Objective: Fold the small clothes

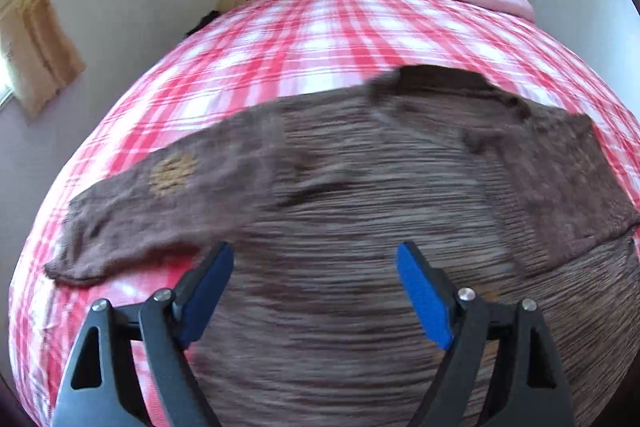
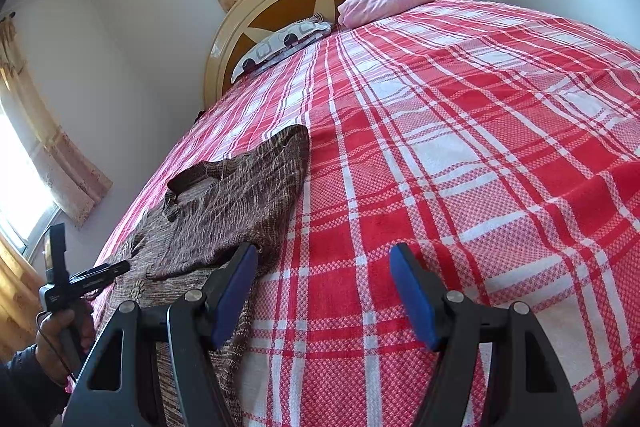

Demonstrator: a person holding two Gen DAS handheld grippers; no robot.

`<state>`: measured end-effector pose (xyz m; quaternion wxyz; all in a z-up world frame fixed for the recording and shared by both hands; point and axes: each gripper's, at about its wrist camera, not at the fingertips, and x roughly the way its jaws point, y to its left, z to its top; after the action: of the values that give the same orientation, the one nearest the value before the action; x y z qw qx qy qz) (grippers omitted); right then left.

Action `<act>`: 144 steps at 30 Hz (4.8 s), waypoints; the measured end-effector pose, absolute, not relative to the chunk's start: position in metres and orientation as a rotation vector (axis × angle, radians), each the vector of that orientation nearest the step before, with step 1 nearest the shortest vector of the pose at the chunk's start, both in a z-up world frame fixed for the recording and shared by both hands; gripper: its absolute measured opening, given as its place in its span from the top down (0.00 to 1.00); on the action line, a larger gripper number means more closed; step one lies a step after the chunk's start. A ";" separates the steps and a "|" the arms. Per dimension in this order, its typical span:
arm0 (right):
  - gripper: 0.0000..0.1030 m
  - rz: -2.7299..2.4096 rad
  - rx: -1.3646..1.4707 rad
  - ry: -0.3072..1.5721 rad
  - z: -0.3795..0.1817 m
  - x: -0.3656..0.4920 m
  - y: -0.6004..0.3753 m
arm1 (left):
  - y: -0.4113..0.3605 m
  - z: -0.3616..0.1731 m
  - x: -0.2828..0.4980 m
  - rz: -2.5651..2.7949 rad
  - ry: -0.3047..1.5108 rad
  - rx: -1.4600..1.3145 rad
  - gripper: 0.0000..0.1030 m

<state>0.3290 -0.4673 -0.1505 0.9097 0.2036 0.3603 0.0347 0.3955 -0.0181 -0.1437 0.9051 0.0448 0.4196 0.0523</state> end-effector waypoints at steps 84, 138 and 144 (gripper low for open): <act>0.33 0.184 -0.132 0.751 -0.146 0.342 -0.273 | 0.061 -0.052 0.398 -0.158 0.630 -0.369 0.92; 0.33 0.395 -0.388 0.972 -0.149 0.422 -0.104 | 0.078 -0.163 0.427 0.234 0.827 0.058 0.00; 0.57 0.309 -0.445 1.041 -0.187 0.462 -0.097 | 0.081 -0.164 0.426 0.210 0.829 0.019 0.00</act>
<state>0.4617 -0.0971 -0.1867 0.8329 -0.2098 0.4910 0.1457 0.4265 0.0806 -0.1639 0.9099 0.0091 0.4021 0.1017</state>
